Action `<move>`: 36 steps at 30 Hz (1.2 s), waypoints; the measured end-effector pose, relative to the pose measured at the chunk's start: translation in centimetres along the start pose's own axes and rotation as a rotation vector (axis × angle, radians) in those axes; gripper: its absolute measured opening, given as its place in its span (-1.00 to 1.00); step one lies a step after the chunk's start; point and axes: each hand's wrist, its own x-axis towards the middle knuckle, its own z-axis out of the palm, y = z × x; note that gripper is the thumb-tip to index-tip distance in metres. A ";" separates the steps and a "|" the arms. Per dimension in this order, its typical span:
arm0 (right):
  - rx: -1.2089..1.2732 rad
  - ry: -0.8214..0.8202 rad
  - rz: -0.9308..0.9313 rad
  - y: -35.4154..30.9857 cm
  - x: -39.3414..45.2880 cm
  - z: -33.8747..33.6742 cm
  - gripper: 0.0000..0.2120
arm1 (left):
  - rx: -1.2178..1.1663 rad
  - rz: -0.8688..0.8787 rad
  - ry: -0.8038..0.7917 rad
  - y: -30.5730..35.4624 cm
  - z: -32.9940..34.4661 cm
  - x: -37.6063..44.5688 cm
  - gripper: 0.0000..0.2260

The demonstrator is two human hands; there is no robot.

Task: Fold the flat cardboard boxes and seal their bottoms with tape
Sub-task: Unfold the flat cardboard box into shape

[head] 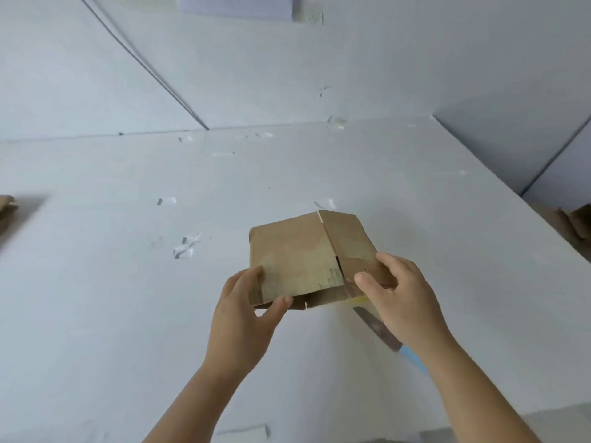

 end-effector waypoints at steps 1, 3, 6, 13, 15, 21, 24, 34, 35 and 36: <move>0.016 -0.035 -0.024 0.2 0.0 -0.6 -0.44 | -0.007 -0.038 0.042 0.5 0.1 -0.8 -0.50; 0.063 -0.074 -0.069 0.5 -0.1 -1.5 -0.45 | -0.037 -0.110 0.105 1.2 0.0 -2.2 -0.53; 0.145 -0.131 -0.135 0.2 -0.5 -1.9 -0.50 | -0.107 -0.164 0.179 1.8 -0.9 -3.8 -0.59; 0.333 -0.180 -0.251 -0.9 -2.1 -1.3 -0.55 | -0.229 -0.180 0.220 2.5 -4.0 -5.0 -0.54; 0.301 -0.153 -0.281 -1.0 -2.3 -0.7 -0.53 | -0.252 -0.191 0.214 2.4 -4.5 -5.0 -0.54; 0.268 -0.106 -0.287 -0.8 -3.1 1.8 -0.51 | -0.309 -0.217 0.194 1.3 -4.5 -4.9 -0.68; 0.242 -0.069 -0.268 -1.1 -3.4 2.3 -0.60 | -0.299 -0.192 0.178 1.2 -4.8 -4.6 -0.77; 0.123 0.000 -0.268 -0.1 -4.0 2.6 -0.45 | -0.252 -0.203 0.206 0.7 -5.2 -1.8 -0.88; 0.098 0.012 -0.258 -0.2 -3.9 2.6 -0.44 | -0.245 -0.198 0.198 0.8 -5.0 -1.4 -0.89; 0.078 0.019 -0.249 -0.2 -3.7 2.5 -0.43 | -0.245 -0.188 0.189 0.8 -4.9 -1.0 -0.89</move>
